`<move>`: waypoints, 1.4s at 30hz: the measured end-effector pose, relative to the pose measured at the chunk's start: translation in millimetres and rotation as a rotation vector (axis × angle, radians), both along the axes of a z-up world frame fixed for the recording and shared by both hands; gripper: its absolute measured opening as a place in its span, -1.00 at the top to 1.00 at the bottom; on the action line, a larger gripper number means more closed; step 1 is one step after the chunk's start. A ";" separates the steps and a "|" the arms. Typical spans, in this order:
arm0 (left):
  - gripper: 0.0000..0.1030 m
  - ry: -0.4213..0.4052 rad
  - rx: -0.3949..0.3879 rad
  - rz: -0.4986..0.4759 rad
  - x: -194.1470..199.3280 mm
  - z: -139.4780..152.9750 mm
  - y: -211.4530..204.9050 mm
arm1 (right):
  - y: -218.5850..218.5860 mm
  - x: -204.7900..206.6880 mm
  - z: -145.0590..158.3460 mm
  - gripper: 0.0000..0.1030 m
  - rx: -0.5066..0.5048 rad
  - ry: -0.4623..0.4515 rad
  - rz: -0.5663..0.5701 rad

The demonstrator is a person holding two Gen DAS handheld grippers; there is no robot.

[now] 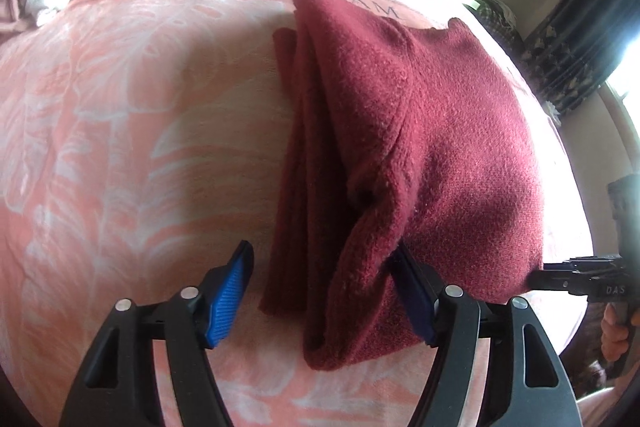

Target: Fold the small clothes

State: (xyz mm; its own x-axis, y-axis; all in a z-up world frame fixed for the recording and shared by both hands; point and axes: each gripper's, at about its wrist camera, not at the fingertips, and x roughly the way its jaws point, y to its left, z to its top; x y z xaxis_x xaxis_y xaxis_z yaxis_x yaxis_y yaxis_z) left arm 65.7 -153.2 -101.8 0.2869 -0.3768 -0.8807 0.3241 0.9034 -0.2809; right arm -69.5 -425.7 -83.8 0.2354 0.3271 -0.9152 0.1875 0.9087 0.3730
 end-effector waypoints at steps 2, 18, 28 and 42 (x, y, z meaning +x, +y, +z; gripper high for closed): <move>-0.34 0.005 0.003 0.022 -5.5 12.7 1.9 | -2.7 -12.3 24.7 -0.02 -0.093 -0.062 -0.032; -0.80 -0.192 0.179 0.066 -67.5 110.2 9.2 | 77.0 -65.0 82.1 -0.75 -0.354 -0.191 -0.153; -0.85 -0.197 0.168 0.116 -83.0 111.1 32.5 | 70.5 -81.9 95.1 -0.77 -0.346 -0.235 -0.212; -0.85 -0.228 0.202 0.089 -90.7 111.9 20.4 | 80.1 -78.3 95.2 -0.78 -0.328 -0.247 -0.156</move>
